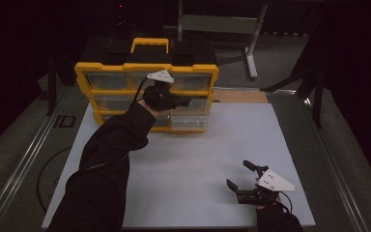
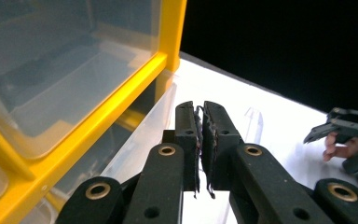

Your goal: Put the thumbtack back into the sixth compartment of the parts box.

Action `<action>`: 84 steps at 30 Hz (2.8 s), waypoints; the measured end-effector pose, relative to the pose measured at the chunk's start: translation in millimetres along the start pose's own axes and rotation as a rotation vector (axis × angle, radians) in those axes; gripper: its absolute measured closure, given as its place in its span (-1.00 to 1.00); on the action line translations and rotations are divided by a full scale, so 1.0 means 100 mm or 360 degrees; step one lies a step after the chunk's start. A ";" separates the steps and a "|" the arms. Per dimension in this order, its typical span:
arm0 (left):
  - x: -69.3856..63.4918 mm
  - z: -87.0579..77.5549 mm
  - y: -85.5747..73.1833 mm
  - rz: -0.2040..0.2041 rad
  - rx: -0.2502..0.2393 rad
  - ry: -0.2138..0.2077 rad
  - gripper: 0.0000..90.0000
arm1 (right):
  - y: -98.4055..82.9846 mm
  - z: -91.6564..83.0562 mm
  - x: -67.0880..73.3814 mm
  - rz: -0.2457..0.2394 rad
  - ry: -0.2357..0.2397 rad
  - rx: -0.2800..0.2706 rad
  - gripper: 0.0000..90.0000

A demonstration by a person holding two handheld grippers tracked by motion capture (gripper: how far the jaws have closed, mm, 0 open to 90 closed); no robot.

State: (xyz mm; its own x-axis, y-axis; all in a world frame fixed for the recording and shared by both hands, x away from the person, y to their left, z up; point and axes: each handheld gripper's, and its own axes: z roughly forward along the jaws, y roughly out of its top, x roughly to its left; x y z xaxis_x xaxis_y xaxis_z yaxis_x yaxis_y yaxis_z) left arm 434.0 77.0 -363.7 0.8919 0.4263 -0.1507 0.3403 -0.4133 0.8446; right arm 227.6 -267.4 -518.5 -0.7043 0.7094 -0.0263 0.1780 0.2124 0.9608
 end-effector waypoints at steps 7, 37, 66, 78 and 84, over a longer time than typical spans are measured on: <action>0.01 0.06 -0.03 0.0004 0.0114 0.0014 0.90 | 0.00 0.00 0.00 -0.0006 0.0001 0.0002 -0.76; -0.12 -0.12 -0.04 0.0009 0.0010 -0.0036 -0.78 | 0.01 -0.01 0.00 -0.0023 -0.0024 -0.0007 -0.76; -0.13 -0.38 -0.50 -0.0009 -0.0060 0.0015 -1.00 | 0.02 -0.01 0.00 -0.0007 -0.0025 -0.0008 -0.76; -0.20 -0.57 -0.77 -0.0036 -0.0076 0.0041 -1.00 | 0.02 -0.01 0.01 -0.0019 -0.0019 0.0000 -0.76; -0.25 -0.67 -0.93 -0.0037 -0.0082 0.0071 -1.00 | 0.02 -0.01 0.01 -0.0016 -0.0022 0.0005 -0.76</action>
State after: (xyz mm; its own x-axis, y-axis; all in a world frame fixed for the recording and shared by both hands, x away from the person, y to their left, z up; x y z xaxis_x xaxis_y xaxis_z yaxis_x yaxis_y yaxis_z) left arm 360.4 158.9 -404.0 0.8696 0.4710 -0.1484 0.3436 -0.3614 0.8668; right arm 226.2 -266.8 -516.7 -0.6967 0.7163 -0.0397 0.1731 0.2215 0.9597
